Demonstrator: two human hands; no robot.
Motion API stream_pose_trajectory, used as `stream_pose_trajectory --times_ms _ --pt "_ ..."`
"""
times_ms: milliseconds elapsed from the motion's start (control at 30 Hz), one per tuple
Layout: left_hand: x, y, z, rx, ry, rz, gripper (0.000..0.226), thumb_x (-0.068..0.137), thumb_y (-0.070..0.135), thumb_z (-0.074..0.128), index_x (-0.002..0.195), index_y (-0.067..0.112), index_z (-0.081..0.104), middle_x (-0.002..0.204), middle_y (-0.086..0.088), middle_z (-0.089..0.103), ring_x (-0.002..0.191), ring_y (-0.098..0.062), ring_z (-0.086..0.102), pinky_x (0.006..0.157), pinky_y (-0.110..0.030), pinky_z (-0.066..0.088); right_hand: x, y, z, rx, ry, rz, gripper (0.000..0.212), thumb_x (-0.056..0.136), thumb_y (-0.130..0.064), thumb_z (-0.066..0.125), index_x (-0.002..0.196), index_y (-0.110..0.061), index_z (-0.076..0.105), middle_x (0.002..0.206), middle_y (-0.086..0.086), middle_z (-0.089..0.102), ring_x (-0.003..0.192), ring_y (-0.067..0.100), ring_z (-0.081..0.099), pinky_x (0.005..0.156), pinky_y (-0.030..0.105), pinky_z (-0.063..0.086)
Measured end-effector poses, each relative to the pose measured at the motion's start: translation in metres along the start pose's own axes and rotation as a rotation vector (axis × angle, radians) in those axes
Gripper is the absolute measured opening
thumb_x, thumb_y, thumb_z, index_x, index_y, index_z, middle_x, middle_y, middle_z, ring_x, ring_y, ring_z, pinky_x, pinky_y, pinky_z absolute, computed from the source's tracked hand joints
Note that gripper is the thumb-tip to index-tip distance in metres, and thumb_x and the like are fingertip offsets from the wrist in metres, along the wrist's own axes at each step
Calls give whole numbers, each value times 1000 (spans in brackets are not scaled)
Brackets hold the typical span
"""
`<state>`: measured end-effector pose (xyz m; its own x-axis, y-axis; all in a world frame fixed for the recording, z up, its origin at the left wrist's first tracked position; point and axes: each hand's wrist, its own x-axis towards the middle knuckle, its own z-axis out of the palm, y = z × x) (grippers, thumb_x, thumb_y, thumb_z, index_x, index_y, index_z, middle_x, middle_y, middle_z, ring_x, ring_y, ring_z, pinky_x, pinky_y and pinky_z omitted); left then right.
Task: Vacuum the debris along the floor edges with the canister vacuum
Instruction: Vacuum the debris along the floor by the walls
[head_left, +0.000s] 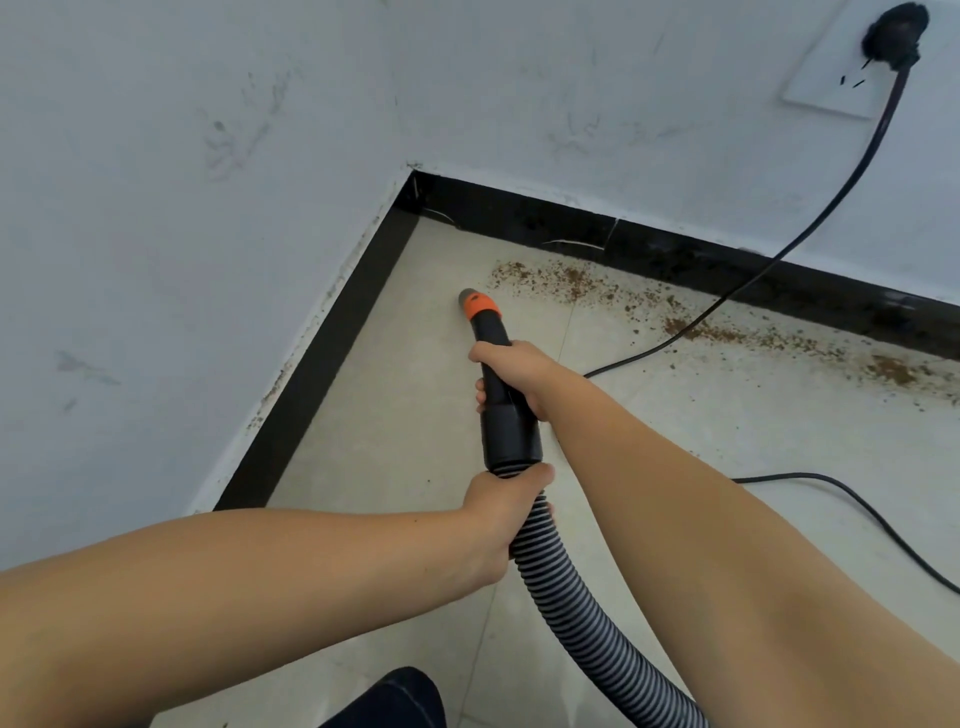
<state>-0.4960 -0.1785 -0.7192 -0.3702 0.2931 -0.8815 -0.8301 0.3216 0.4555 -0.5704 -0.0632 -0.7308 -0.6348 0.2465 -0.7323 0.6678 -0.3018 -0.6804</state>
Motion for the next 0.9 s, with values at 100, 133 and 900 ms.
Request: stream_pose_trajectory --times_ms 100,133,900 --pt "0 -2 0 53 -44 -9 14 88 15 65 94 6 55 65 -8 59 53 -20 57 57 -28 52 -1 8 -11 87 95 -3 16 90 -13 58 97 -7 44 62 12 53 45 22 53 54 34 51" --pt "0 -2 1 80 -64 -10 15 88 16 65 95 6 55 65 -8 59 52 -19 57 54 -26 52 -2 12 -17 124 134 1 17 89 -13 58 97 -7 44 62 12 53 45 22 53 54 34 51" --pt "12 13 1 12 -24 20 12 88 14 64 88 6 55 66 -9 58 54 -21 57 57 -29 51 16 -8 -4 41 31 -8 14 90 -13 58 92 -9 44 63 11 52 42 20 52 48 29 50"
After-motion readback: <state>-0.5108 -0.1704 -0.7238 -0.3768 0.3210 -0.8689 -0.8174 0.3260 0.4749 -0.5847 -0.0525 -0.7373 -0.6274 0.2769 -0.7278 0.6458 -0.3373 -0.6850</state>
